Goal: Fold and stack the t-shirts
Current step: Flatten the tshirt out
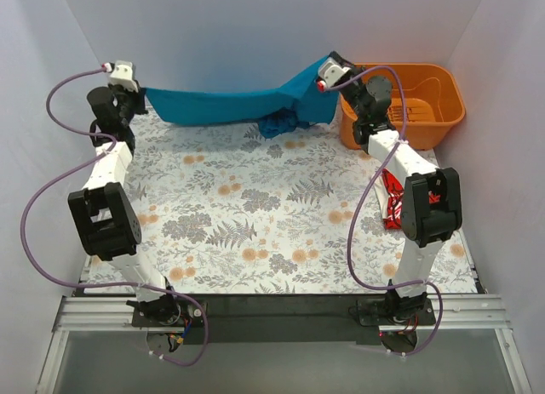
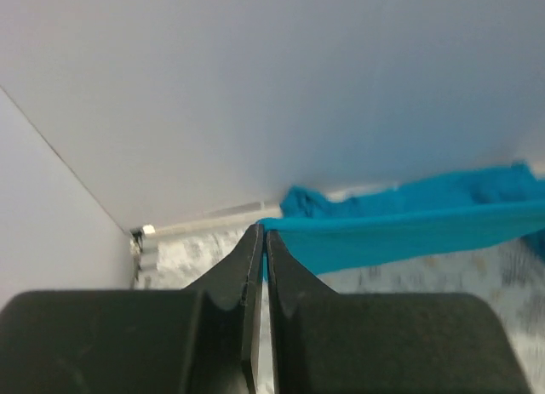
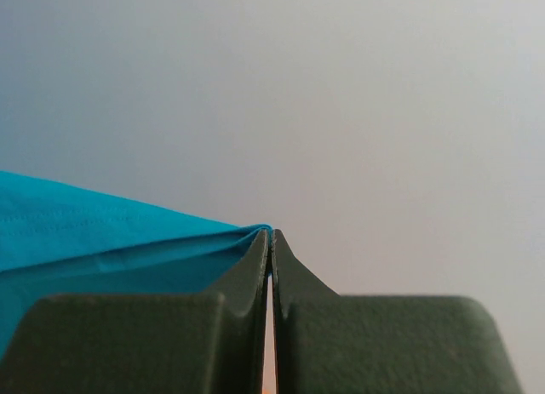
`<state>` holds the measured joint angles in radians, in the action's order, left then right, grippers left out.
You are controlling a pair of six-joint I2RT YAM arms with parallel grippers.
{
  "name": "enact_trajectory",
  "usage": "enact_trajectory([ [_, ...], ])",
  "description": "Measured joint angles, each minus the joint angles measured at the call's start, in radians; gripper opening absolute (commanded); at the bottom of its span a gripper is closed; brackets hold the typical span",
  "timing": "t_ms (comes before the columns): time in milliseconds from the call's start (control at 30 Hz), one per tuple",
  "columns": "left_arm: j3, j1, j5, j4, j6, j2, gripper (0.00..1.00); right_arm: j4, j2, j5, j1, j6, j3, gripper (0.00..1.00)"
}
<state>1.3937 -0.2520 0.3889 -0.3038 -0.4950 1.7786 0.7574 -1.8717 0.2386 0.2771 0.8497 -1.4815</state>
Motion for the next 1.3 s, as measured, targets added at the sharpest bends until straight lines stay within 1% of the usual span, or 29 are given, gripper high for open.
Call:
enact_trajectory([
  [133, 0.113, -0.032, -0.035, -0.046, -0.099, -0.018, 0.00, 0.002, 0.018, -0.054, 0.000, -0.036, -0.109, 0.01],
  [300, 0.151, -0.069, -0.076, -0.100, -0.167, -0.147, 0.00, -0.003, 0.131, -0.080, 0.001, -0.061, -0.126, 0.01],
  [567, 0.154, -0.076, -0.150, -0.225, -0.158, -0.449, 0.00, 0.035, 0.355, -0.085, 0.004, -0.064, -0.232, 0.01],
  [700, 0.173, -0.076, -0.175, -0.270, -0.127, -0.517, 0.00, 0.085, 0.415, -0.077, 0.004, -0.050, -0.266, 0.01],
  [800, 0.201, -0.076, -0.180, -0.276, -0.105, -0.499, 0.00, 0.107, 0.403, -0.071, 0.004, -0.039, -0.279, 0.01],
  [900, 0.220, -0.076, -0.169, -0.261, -0.094, -0.445, 0.00, 0.107, 0.351, -0.060, 0.004, -0.038, -0.278, 0.01],
  [1200, 0.222, -0.076, -0.031, -0.163, -0.104, -0.219, 0.00, 0.072, 0.114, 0.003, 0.002, -0.049, -0.271, 0.01],
  [1300, 0.281, -0.073, -0.005, -0.147, -0.122, -0.111, 0.00, 0.066, 0.002, 0.012, 0.002, -0.060, -0.333, 0.01],
])
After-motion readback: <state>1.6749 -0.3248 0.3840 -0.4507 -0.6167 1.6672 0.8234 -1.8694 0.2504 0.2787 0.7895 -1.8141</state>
